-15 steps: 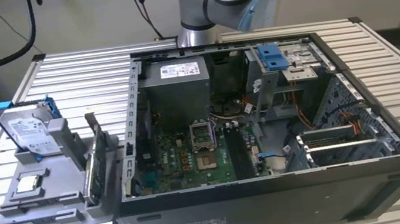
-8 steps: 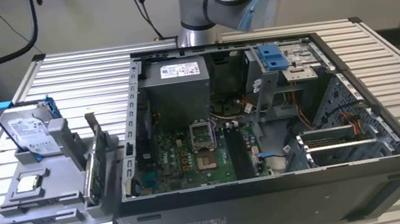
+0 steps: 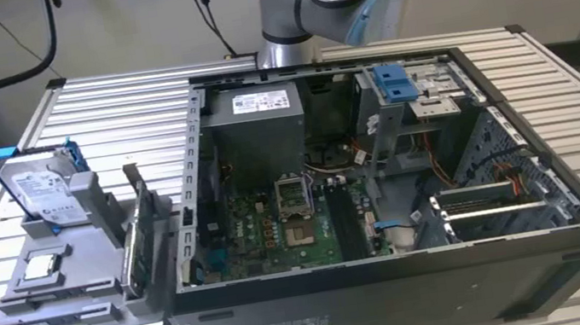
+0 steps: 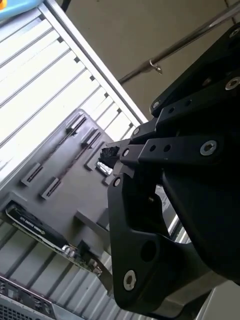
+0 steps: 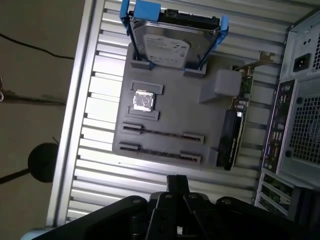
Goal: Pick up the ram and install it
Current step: 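Pick up the ram and move it above insertion slot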
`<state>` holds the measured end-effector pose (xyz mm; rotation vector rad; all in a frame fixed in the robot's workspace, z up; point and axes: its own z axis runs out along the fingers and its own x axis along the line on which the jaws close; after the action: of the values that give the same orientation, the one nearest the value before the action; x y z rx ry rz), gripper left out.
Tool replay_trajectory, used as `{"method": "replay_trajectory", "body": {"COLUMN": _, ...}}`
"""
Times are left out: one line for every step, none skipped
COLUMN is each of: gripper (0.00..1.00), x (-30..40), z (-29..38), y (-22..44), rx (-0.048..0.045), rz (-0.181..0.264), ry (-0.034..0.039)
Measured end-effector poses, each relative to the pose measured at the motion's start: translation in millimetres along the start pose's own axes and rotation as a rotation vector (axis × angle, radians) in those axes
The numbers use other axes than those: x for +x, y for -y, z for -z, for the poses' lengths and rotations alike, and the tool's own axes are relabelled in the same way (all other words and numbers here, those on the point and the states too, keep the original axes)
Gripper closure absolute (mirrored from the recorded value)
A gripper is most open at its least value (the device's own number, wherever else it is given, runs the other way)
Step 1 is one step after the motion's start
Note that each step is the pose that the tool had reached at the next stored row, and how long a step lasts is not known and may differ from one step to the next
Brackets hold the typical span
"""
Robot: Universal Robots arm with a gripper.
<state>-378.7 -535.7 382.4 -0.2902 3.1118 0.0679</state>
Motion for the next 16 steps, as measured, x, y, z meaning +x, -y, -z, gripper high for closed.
{"method": "replay_trajectory", "body": {"gripper": 0.89, "x": 0.0, "z": 0.0, "y": 0.0, "rx": -0.0003, "rz": 0.012, "ry": -0.0005}}
{"method": "replay_trajectory", "body": {"gripper": 0.89, "x": 0.0, "z": 0.0, "y": 0.0, "rx": -0.0005, "rz": 0.024, "ry": -0.001}}
{"method": "replay_trajectory", "body": {"gripper": 0.89, "x": 0.0, "z": 0.1, "y": 0.0, "rx": -0.0006, "rz": 0.036, "ry": -0.0016}}
{"method": "replay_trajectory", "body": {"gripper": 0.89, "x": 0.0, "z": 0.1, "y": 0.0, "rx": -0.0007, "rz": 0.047, "ry": -0.0021}}
{"method": "replay_trajectory", "body": {"gripper": 0.89, "x": 0.0, "z": 0.1, "y": 0.0, "rx": -0.001, "rz": 0.058, "ry": -0.0026}}
{"method": "replay_trajectory", "body": {"gripper": 0.89, "x": 0.0, "z": 0.0, "y": 0.0, "rx": -0.0012, "rz": 0.07, "ry": -0.003}}
{"method": "replay_trajectory", "body": {"gripper": 0.89, "x": 0.0, "z": 0.0, "y": 0.0, "rx": -0.0013, "rz": 0.081, "ry": -0.0035}}
{"method": "replay_trajectory", "body": {"gripper": 0.89, "x": 0.0, "z": 0.0, "y": 0.0, "rx": -0.0014, "rz": 0.093, "ry": -0.004}}
{"method": "replay_trajectory", "body": {"gripper": 0.89, "x": 0.0, "z": 0.0, "y": 0.0, "rx": -0.0016, "rz": 0.105, "ry": -0.0046}}
{"method": "replay_trajectory", "body": {"gripper": 0.89, "x": 0.0, "z": 0.0, "y": 0.0, "rx": -0.0018, "rz": 0.117, "ry": -0.005}}
{"method": "replay_trajectory", "body": {"gripper": 0.89, "x": 0.0, "z": 0.0, "y": 0.0, "rx": -0.002, "rz": 0.128, "ry": -0.0055}}
{"method": "replay_trajectory", "body": {"gripper": 0.89, "x": 0.0, "z": 0.0, "y": 0.0, "rx": -0.0021, "rz": 0.139, "ry": -0.006}}
{"method": "replay_trajectory", "body": {"gripper": 0.89, "x": 0.0, "z": 0.0, "y": 0.0, "rx": -0.0023, "rz": 0.151, "ry": -0.0065}}
{"method": "replay_trajectory", "body": {"gripper": 0.89, "x": 0.0, "z": 0.0, "y": 0.0, "rx": -0.0025, "rz": 0.163, "ry": -0.007}}
{"method": "replay_trajectory", "body": {"gripper": 0.89, "x": 0.0, "z": 0.0, "y": 0.0, "rx": -0.0027, "rz": 0.174, "ry": -0.0075}}
{"method": "replay_trajectory", "body": {"gripper": 0.89, "x": 0.0, "z": 0.0, "y": 0.0, "rx": -0.0029, "rz": 0.186, "ry": -0.008}}
